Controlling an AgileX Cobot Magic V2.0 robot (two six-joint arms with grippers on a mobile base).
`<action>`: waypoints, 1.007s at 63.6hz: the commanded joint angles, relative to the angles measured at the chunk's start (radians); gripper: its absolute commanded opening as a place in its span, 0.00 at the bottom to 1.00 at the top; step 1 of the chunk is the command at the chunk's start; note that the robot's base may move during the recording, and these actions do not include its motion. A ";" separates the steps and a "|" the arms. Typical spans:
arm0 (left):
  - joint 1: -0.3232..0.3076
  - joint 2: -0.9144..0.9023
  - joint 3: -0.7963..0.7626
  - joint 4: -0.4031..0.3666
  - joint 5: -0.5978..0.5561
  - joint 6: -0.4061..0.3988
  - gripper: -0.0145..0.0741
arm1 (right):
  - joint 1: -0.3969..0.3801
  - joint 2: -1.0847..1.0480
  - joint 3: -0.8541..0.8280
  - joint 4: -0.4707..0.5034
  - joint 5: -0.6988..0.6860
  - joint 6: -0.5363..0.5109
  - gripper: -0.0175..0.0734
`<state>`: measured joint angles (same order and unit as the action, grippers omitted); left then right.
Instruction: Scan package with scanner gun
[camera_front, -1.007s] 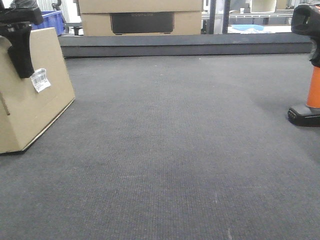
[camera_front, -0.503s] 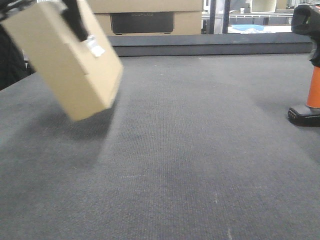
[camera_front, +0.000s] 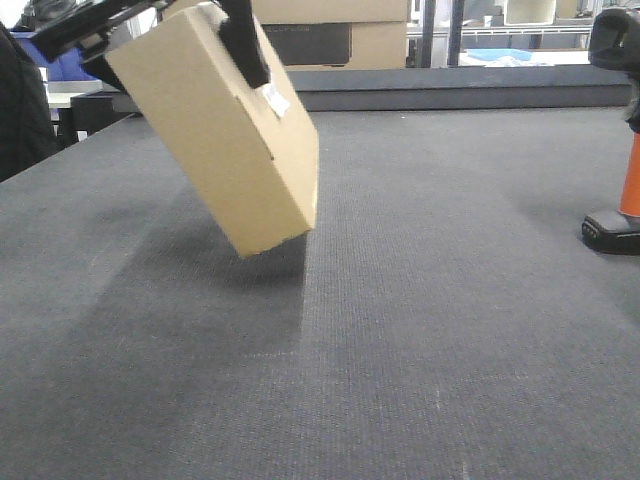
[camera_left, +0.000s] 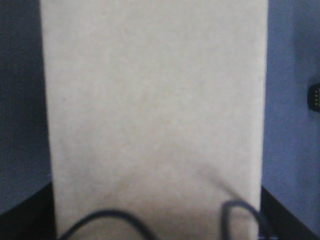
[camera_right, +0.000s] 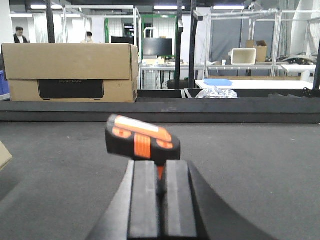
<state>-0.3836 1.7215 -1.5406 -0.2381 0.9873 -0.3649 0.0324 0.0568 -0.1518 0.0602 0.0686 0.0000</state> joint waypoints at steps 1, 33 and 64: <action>-0.009 -0.006 -0.002 -0.012 -0.035 -0.013 0.04 | 0.001 0.093 -0.048 -0.014 0.033 0.000 0.01; -0.009 0.010 0.033 -0.065 -0.097 -0.013 0.04 | 0.001 0.543 -0.053 -0.001 -0.207 0.000 0.01; -0.009 0.010 0.040 -0.078 -0.135 -0.013 0.04 | 0.001 0.888 -0.053 0.003 -0.501 0.023 0.21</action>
<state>-0.3862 1.7416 -1.5000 -0.3034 0.8792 -0.3756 0.0324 0.8893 -0.1999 0.0614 -0.3728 0.0134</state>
